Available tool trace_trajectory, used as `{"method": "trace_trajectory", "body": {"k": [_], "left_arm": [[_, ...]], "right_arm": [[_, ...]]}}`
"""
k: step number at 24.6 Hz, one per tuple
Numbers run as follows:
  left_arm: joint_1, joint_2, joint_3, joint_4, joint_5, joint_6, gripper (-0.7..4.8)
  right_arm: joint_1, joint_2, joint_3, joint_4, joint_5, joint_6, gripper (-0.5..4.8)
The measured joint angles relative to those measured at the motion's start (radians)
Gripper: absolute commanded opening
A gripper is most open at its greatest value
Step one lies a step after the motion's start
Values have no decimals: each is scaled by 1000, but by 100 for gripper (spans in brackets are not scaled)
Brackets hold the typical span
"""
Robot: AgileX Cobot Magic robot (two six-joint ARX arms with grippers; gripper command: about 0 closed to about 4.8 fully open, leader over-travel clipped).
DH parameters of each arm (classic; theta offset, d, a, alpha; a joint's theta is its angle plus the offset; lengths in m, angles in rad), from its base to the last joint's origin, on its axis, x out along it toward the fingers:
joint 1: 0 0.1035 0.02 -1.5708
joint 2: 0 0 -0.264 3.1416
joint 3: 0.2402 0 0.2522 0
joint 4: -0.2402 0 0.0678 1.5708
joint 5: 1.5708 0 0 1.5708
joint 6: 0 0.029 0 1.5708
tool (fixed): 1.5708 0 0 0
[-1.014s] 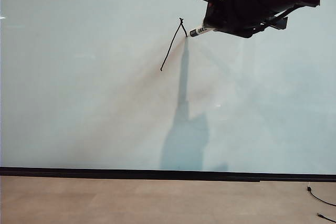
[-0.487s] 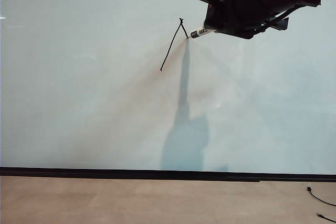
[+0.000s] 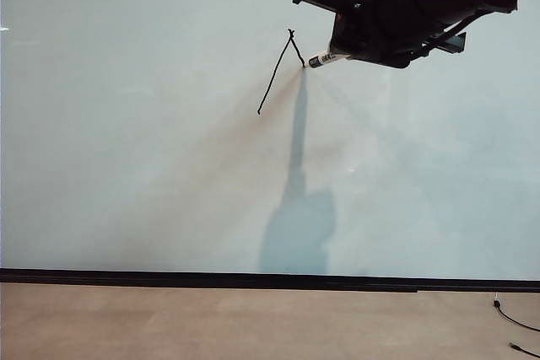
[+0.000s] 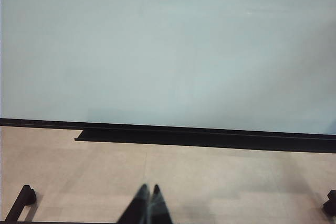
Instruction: Pick up the pen on the shelf to the right of the whiteboard and write the letter A.
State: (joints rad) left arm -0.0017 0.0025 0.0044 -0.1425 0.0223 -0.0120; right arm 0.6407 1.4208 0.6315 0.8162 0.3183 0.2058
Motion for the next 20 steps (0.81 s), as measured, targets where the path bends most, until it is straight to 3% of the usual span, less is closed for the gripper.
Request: {"method": "trace_trajectory", "body": {"k": [20], "left_arm": [[0, 0, 0, 0, 0, 0, -5]], "right_arm": [[-1, -16, -25, -60, 48, 0, -6]]}}
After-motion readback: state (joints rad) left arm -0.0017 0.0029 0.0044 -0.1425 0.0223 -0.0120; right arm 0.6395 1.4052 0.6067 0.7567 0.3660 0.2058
